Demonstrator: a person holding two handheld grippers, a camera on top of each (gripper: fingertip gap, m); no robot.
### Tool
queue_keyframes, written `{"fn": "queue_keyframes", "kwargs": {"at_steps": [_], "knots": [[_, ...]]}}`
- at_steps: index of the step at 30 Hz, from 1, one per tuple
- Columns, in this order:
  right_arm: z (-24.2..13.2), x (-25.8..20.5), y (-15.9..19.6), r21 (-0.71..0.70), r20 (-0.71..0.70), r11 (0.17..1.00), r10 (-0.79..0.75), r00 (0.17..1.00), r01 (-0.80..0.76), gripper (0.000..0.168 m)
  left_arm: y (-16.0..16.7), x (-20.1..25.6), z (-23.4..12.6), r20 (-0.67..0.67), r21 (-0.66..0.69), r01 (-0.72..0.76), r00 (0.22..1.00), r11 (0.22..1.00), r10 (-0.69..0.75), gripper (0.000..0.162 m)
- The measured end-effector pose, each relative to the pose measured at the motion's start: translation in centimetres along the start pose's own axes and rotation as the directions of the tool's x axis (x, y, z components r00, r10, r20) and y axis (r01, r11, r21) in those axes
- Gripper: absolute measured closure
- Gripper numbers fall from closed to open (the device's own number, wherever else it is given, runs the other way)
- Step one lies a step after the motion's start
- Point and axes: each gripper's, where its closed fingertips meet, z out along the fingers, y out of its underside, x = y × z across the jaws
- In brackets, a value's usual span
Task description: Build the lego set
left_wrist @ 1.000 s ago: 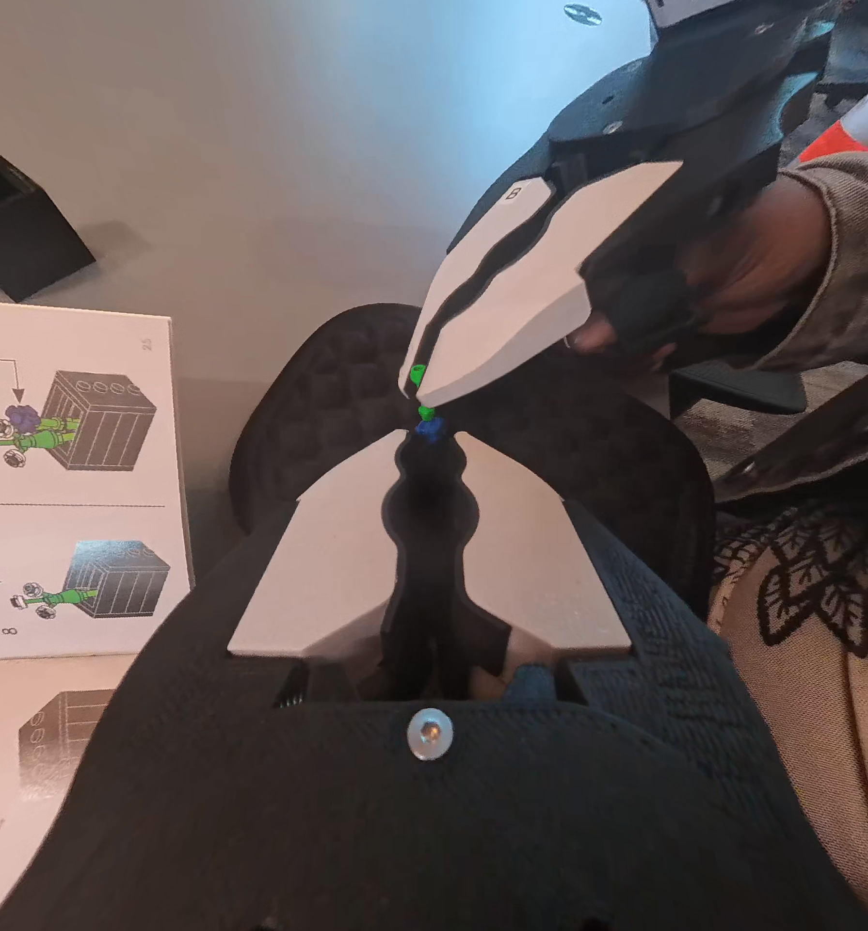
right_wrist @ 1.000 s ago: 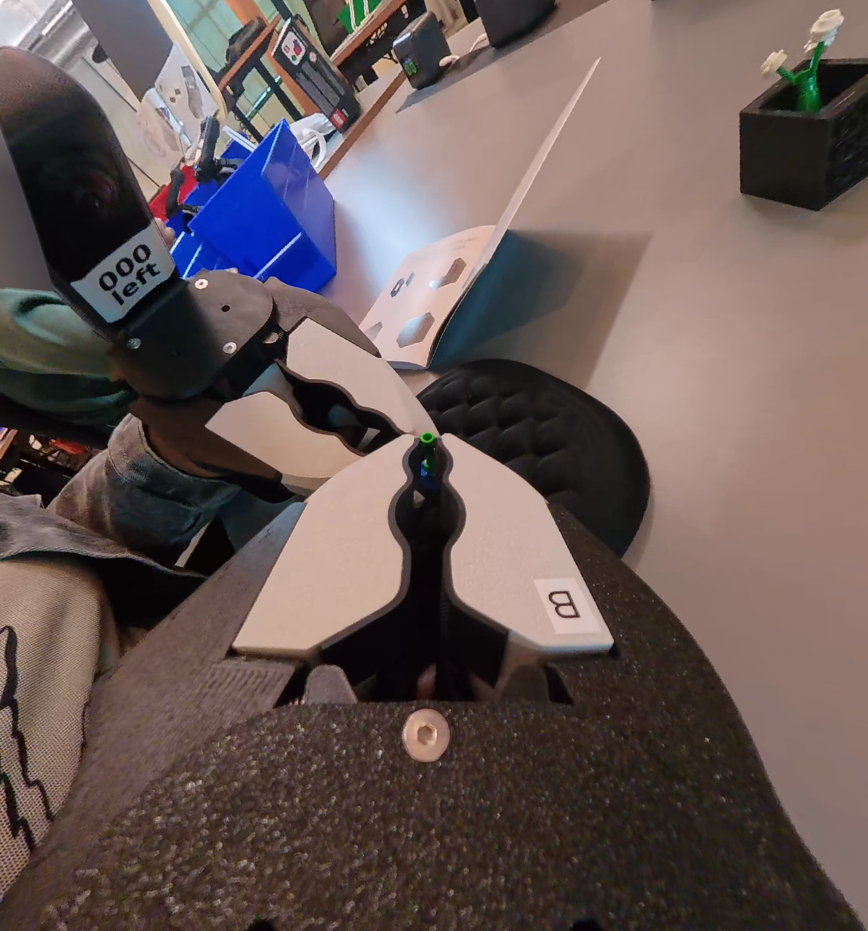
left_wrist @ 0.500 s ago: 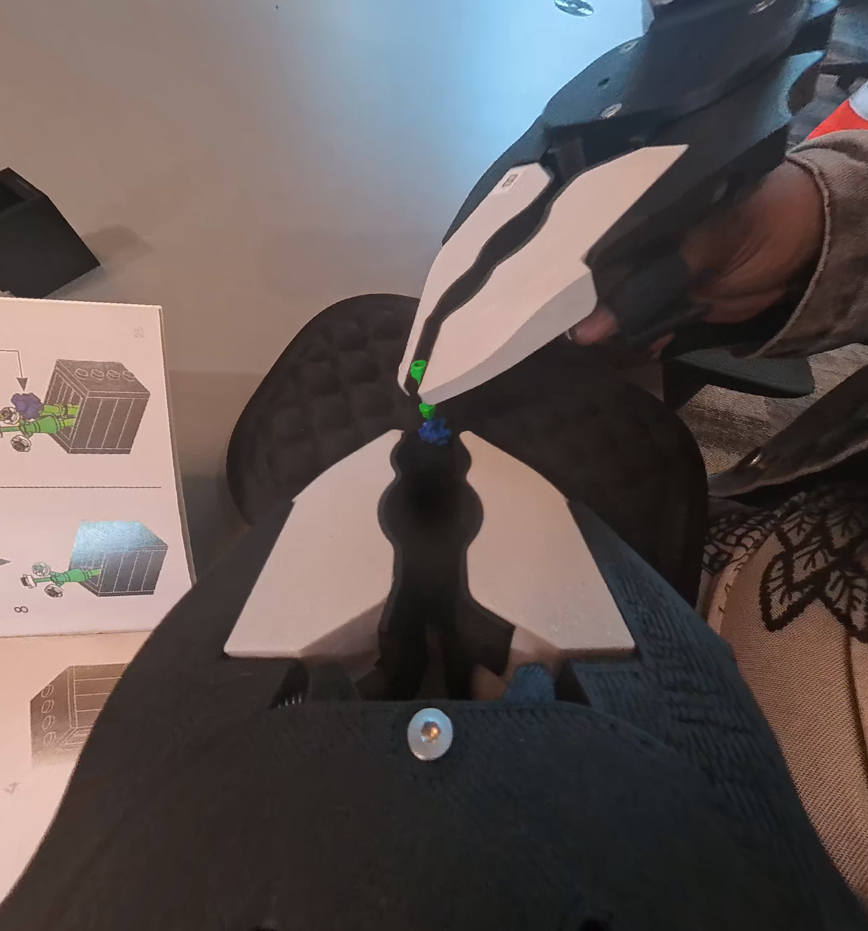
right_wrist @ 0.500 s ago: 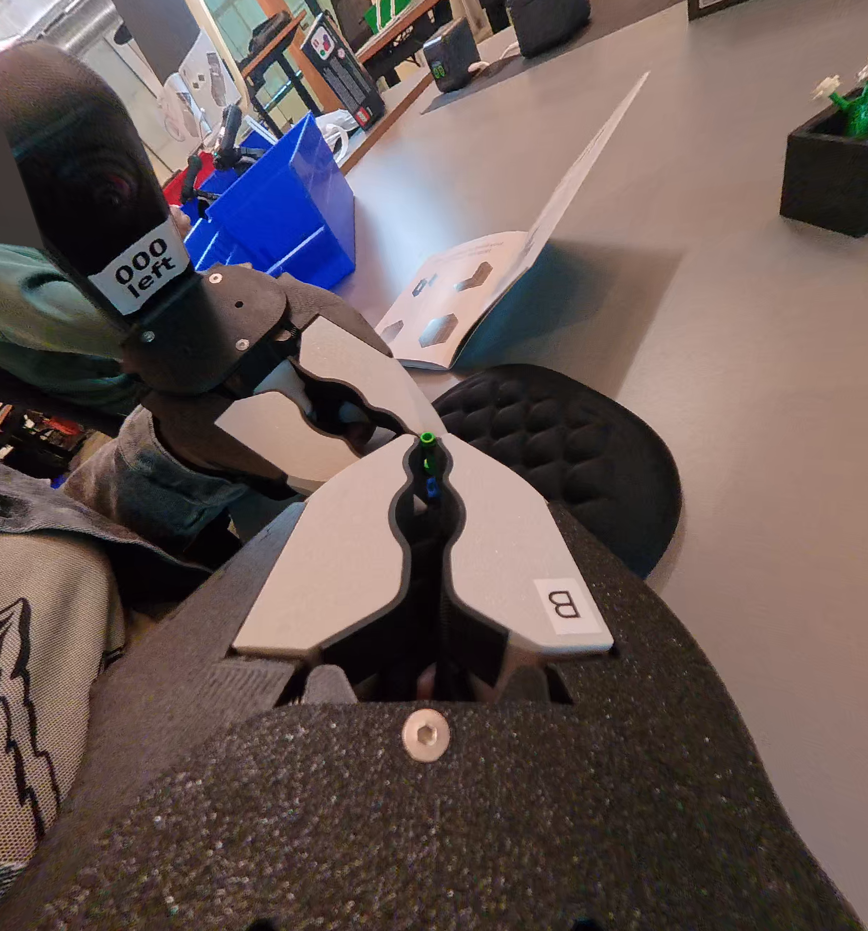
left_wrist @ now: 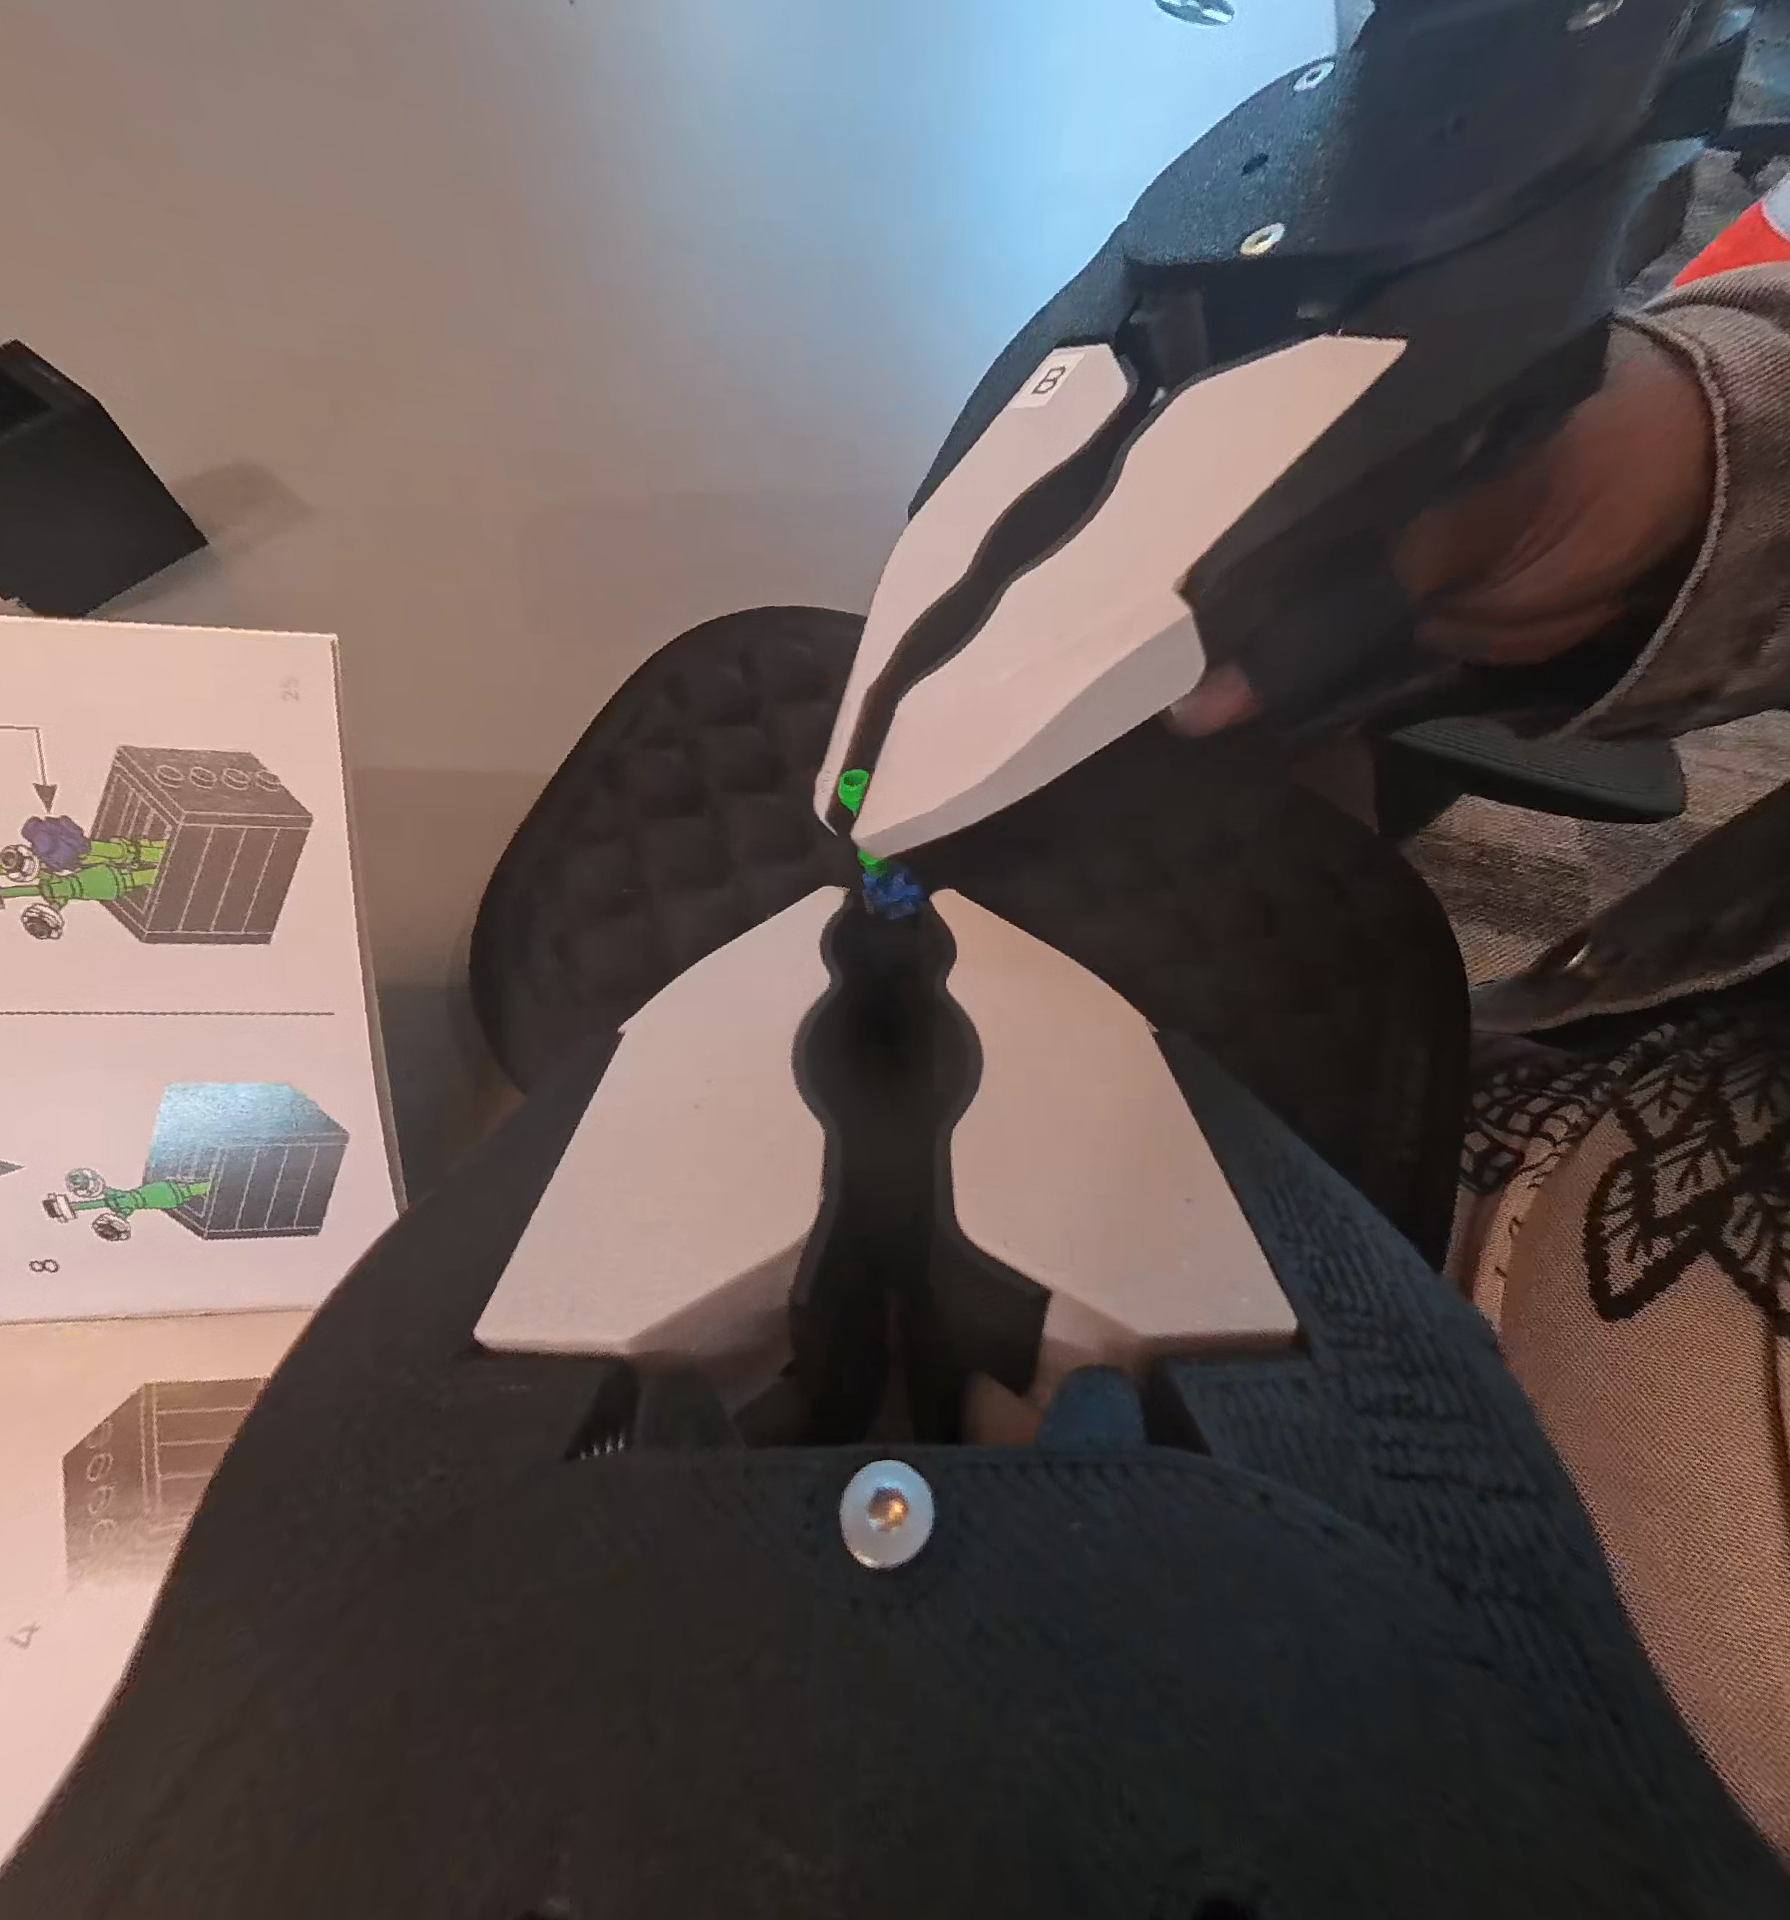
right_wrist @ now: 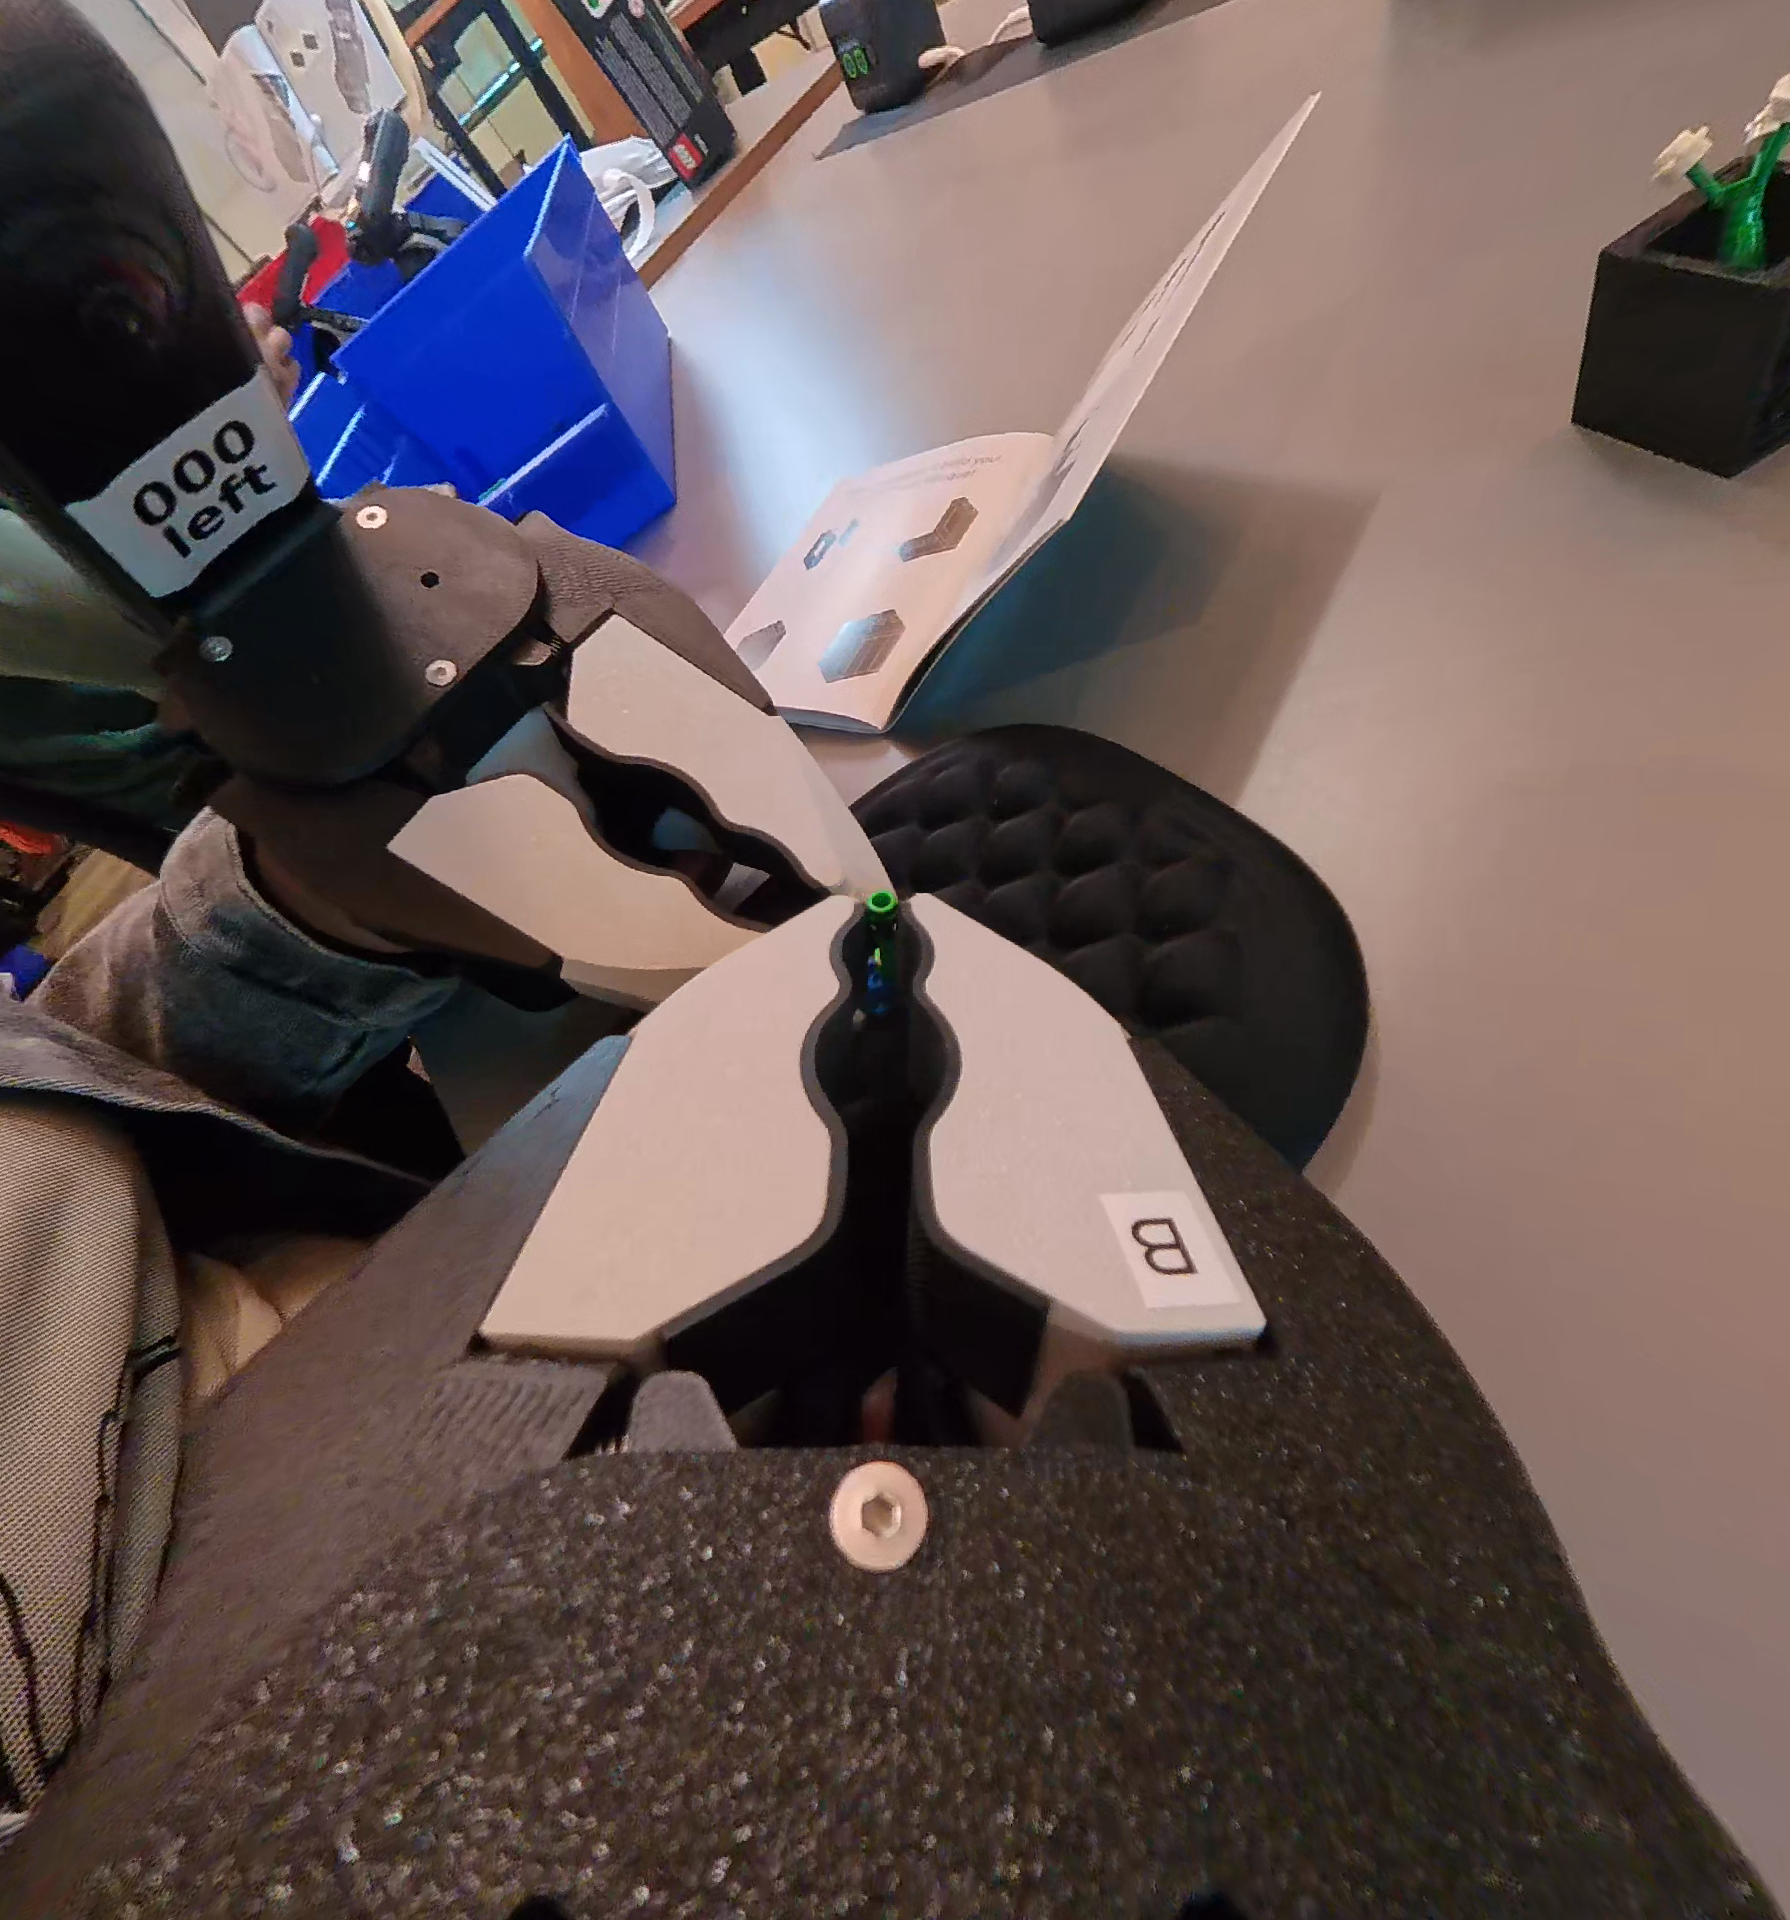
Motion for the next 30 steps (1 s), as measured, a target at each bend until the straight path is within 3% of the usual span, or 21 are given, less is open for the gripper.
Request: {"fn": "queue_keyframes", "kwargs": {"at_steps": [1,21,30], "knots": [[0.0,0.06,-0.02,-0.001,-0.001,1.0,0.0,1.0,0.0,0.164,-0.02,-0.01,0.07,0.004,-0.002,-0.008,1.0,1.0,0.008,0.15],[-0.41,0.1,0.58,-0.064,-0.023,0.993,-0.106,0.994,0.104,0.163,-0.14,-0.09,0.31,0.031,-0.005,-0.05,0.998,0.999,0.05,0.151],[-0.64,-0.09,0.63,-0.26,0.008,0.926,-0.28,0.96,0.273,0.163,-0.27,0.03,0.25,0.029,0.002,-0.131,0.991,0.991,0.131,0.151]]}}
